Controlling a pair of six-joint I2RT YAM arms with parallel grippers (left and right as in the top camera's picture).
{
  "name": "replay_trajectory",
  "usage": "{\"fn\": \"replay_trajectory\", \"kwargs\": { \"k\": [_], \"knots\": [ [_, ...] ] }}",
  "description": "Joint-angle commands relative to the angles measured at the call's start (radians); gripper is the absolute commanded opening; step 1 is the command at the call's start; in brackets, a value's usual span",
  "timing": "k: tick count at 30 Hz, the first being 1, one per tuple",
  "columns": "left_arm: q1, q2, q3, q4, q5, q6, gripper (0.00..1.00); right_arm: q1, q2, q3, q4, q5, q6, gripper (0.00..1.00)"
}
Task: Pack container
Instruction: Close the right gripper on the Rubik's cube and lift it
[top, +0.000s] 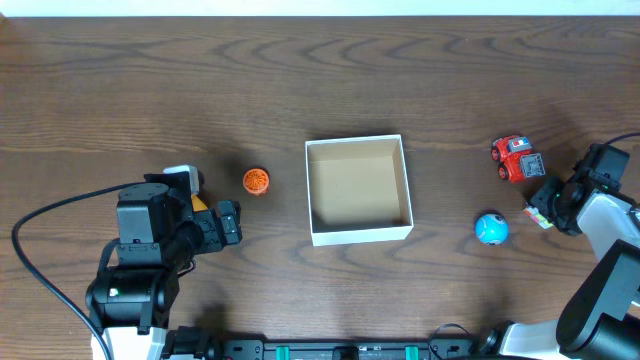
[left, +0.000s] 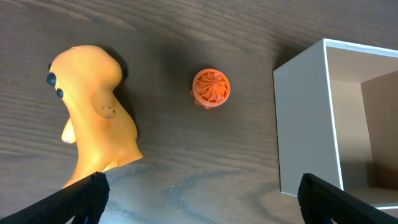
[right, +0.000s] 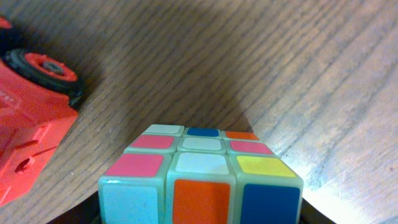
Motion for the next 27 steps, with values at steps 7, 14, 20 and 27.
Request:
{"fn": "replay_trajectory", "kwargs": {
  "k": [7, 14, 20, 27],
  "knots": [
    [-0.003, -0.001, 0.025, -0.003, 0.009, -0.008, 0.98, -0.006, -0.047, -0.004, -0.063, -0.043, 0.010, 0.22],
    [-0.003, -0.001, 0.025, -0.003, 0.009, -0.008, 0.98, -0.005, -0.287, -0.001, -0.165, -0.052, 0.043, 0.01],
    [-0.003, -0.001, 0.025, -0.003, 0.009, -0.008, 0.98, 0.062, -0.553, 0.020, -0.249, -0.237, 0.013, 0.01],
    [-0.003, -0.001, 0.025, -0.004, 0.009, -0.008, 0.98, 0.359, -0.649, 0.170, -0.348, -0.256, -0.031, 0.01]
  ]
}}
